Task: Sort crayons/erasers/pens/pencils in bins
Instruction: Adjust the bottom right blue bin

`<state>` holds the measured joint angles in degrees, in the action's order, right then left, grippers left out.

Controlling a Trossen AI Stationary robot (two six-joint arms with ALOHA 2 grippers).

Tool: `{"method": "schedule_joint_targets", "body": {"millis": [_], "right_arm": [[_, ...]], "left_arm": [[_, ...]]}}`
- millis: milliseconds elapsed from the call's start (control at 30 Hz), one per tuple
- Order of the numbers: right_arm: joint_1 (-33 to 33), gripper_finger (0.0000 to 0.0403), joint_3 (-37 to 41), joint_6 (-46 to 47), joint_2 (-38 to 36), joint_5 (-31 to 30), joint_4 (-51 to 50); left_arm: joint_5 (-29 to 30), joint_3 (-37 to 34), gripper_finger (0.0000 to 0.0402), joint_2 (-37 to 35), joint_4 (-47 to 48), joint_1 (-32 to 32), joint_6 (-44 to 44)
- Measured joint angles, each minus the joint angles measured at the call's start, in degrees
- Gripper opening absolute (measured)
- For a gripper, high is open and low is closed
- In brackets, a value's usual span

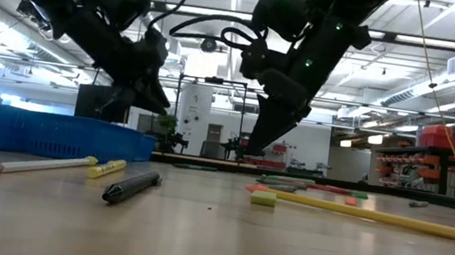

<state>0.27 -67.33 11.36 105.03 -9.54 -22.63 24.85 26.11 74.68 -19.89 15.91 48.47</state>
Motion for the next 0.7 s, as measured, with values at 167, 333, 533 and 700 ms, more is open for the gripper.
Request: {"method": "schedule_joint_targets", "body": {"millis": [167,333,533,700], "right_arm": [[1.1,0.0133,0.0,0.0,0.0,0.0,-0.5],[1.6,0.0133,0.0,0.0,-0.6,0.7,-2.5],[2.9,0.0133,0.0,-0.9,-4.1,0.7,-5.8],[4.9,0.0133,0.0,-4.3,-8.5,0.7,-9.9]], "left_arm": [[0.4,1.8,0.0105,-1.7,0.1,-0.5,-6.4],[14.3,6.6,0.0103,-2.2,-0.1,-1.7,-15.1],[17.4,8.3,0.0102,-2.1,5.9,-5.4,-18.1],[6.7,24.3,0.0069,-1.3,45.8,-0.2,-32.6]]}}
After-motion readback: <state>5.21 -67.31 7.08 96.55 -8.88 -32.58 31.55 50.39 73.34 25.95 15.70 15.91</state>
